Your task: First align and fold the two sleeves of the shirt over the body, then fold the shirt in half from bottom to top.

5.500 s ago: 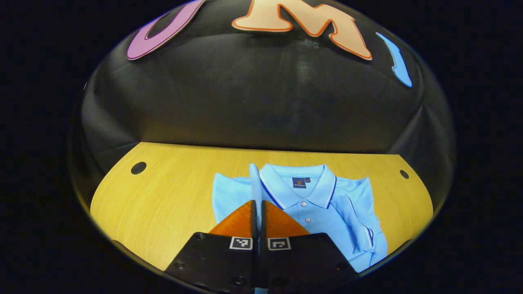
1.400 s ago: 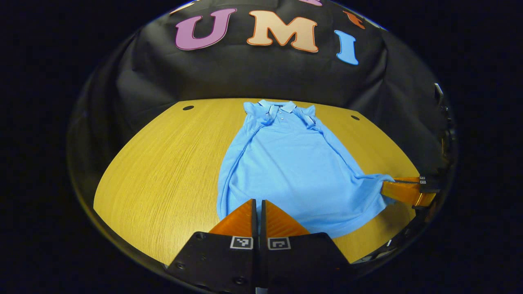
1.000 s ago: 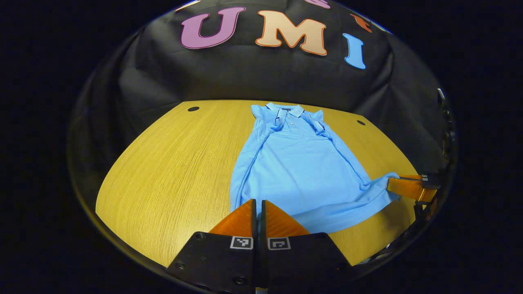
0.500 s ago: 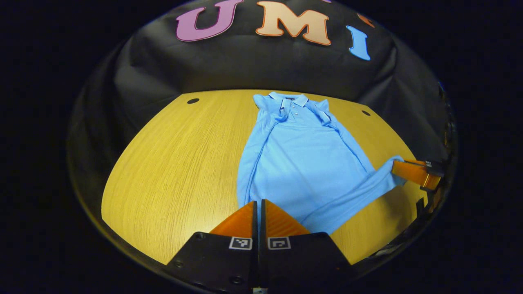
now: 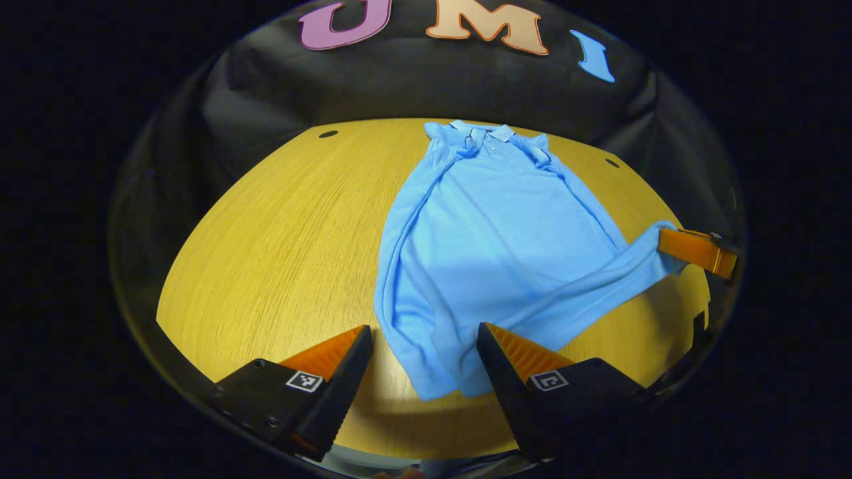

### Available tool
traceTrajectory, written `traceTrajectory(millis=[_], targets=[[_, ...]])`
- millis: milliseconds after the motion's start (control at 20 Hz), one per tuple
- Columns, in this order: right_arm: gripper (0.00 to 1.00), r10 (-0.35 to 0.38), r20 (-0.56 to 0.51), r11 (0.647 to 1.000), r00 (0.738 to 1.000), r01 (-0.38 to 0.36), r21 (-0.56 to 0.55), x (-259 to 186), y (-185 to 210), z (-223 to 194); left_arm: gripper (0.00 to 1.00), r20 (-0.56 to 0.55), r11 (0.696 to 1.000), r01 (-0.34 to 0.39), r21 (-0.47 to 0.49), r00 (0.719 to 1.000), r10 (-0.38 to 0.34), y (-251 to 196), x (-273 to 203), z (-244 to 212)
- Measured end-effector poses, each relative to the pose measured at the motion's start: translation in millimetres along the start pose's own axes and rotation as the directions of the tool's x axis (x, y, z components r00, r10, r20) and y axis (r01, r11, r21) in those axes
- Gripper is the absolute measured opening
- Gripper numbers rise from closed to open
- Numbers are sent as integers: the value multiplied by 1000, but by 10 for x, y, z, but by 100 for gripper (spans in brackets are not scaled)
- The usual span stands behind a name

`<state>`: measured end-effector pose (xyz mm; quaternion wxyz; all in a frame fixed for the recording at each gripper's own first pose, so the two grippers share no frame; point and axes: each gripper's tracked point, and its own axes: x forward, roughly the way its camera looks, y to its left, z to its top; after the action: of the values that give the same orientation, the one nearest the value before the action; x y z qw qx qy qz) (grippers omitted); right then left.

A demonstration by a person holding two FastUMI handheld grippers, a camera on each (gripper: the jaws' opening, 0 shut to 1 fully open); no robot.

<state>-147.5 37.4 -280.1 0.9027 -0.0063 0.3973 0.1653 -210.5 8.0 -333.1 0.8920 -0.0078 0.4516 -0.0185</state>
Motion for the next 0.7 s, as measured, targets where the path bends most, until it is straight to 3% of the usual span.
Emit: traceTrajectory(millis=[50, 100, 250, 300, 400, 700], targets=[[2, 3, -2, 1000, 1000, -3, -1, -4, -7, -9, 98, 23, 1000, 17, 7, 1000, -17, -50, -3, 90], [2, 7, -5, 1000, 1000, -7, -3, 5, -9, -11, 92, 0, 1000, 18, 18, 1000, -18, -86, 5, 17], [2, 20, -11, 1000, 1000, -20, -4, 33, 13, -23, 35, -10, 999, 48, 15, 999, -48, -209, 10, 67], [2, 22, -11, 1000, 1000, -22, 1, 49, 22, -10, 9, -27, 999, 43, 16, 999, -43, -210, 39, 67], [2, 22, -9, 1000, 1000, -22, 14, 69, 31, 13, 0, -42, 1000, 27, 8, 999, -27, -203, 55, 131], [2, -6, 48, 1000, 999, 5, 29, 162, -35, 362, 0, 64, 997, 75, 17, 995, -76, -205, 61, 965]])
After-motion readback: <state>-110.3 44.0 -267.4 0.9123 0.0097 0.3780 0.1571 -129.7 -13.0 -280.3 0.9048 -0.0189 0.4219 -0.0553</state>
